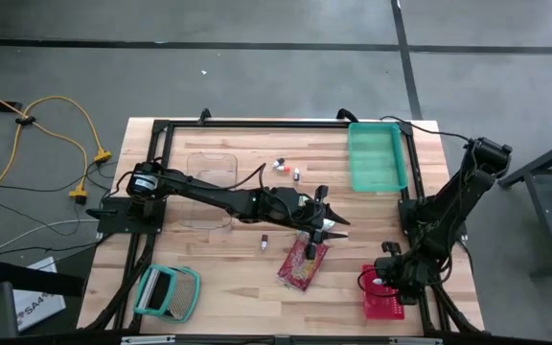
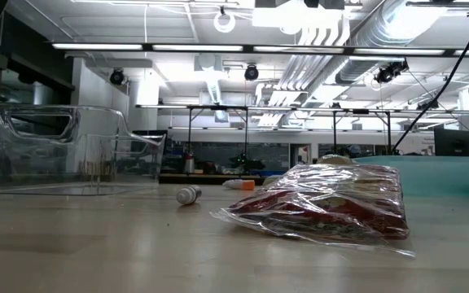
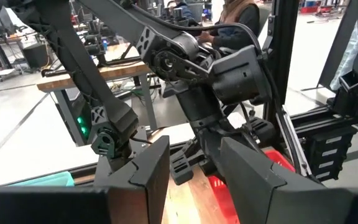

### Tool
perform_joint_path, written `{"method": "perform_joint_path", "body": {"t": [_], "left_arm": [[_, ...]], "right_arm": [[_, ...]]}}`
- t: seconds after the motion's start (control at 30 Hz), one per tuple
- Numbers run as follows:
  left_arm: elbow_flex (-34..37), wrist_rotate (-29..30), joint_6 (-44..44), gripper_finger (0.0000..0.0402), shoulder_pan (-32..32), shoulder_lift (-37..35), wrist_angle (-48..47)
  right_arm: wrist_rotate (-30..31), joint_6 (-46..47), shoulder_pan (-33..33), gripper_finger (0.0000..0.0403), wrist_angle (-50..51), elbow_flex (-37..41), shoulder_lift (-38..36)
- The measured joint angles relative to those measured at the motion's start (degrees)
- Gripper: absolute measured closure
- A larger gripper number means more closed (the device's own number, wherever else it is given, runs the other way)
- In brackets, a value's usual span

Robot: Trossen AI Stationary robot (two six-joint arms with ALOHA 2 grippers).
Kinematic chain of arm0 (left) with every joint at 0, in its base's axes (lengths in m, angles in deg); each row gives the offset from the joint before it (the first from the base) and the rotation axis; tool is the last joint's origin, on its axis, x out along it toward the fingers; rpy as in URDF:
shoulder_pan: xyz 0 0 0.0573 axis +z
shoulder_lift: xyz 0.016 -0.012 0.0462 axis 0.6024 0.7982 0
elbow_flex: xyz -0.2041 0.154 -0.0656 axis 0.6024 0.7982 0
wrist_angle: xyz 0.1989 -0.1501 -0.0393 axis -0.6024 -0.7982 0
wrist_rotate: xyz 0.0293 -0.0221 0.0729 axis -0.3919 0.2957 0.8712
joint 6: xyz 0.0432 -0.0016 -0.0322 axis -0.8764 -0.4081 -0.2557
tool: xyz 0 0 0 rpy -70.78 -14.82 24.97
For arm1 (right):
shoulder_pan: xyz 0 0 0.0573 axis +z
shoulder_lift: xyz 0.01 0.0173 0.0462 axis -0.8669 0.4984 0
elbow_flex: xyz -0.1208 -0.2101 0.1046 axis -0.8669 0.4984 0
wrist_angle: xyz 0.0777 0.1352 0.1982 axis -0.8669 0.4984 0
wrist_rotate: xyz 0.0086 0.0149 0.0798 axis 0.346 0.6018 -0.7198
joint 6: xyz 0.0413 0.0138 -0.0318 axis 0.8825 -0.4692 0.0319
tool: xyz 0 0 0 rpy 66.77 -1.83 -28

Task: Pick & Place Food Item
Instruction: Put the black food coloring bottle into the red bin, then put the red food coloring bottle into the red bin

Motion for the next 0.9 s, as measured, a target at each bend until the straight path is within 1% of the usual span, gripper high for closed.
{"method": "perform_joint_path", "body": {"t": [0.23, 0.43, 0.63, 0.9], "left_arm": [[0.0, 0.0, 0.0, 0.0261, 0.0, 0.0, 0.0], [0.0, 0.0, 0.2, 0.0261, 0.0, 0.0, 0.0], [0.0, 0.0, 0.3, 0.0261, 0.0, 0.0, 0.0], [0.0, 0.0, 0.4, 0.0261, 0.0, 0.0, 0.0]], "right_arm": [[0.1, 0.3, 0.0, 0.0331, 0.0, 0.0, 0.1], [1.5, 0.7, 0.0, 0.0303, 0.0, 0.0, 0.1], [1.6, 0.7, 0.0, 0.0274, -0.1, 0.0, 0.1], [1.3, 0.7, 0.0, 0.0270, -1.1, 0.0, 0.1]]}}
